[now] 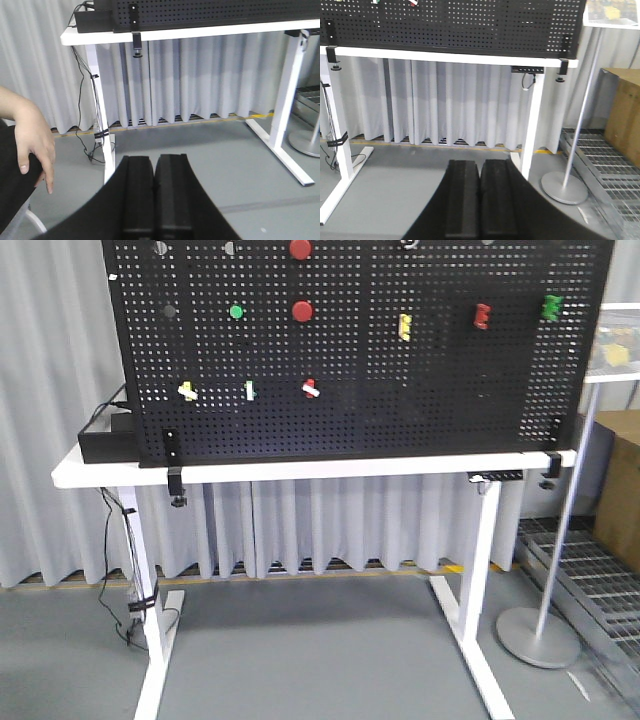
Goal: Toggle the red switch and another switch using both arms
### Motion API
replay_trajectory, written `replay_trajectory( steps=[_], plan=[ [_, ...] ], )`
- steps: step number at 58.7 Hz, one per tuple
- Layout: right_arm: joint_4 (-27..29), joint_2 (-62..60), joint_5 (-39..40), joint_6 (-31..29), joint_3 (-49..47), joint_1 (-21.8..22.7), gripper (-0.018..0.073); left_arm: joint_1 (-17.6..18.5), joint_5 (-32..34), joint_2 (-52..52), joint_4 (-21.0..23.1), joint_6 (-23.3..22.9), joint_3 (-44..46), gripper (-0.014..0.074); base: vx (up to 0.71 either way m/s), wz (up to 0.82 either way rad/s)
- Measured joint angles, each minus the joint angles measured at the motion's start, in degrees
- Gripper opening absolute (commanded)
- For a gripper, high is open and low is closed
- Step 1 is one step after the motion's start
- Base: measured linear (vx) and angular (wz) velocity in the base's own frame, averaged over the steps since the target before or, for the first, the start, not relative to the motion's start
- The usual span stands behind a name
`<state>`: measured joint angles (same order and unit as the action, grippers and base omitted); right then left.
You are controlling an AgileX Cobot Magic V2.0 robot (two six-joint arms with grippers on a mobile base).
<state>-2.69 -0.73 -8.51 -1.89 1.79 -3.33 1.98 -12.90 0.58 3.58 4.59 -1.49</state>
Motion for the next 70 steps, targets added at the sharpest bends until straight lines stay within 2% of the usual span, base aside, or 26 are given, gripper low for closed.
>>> replay_trajectory(
  steps=[70],
  plan=[
    [0.00,0.00,0.00,0.00,0.00,0.00,-0.0006,0.00,0.00,0.00,0.00,0.00,0.00,0.0002,0.41,0.07]
  ],
)
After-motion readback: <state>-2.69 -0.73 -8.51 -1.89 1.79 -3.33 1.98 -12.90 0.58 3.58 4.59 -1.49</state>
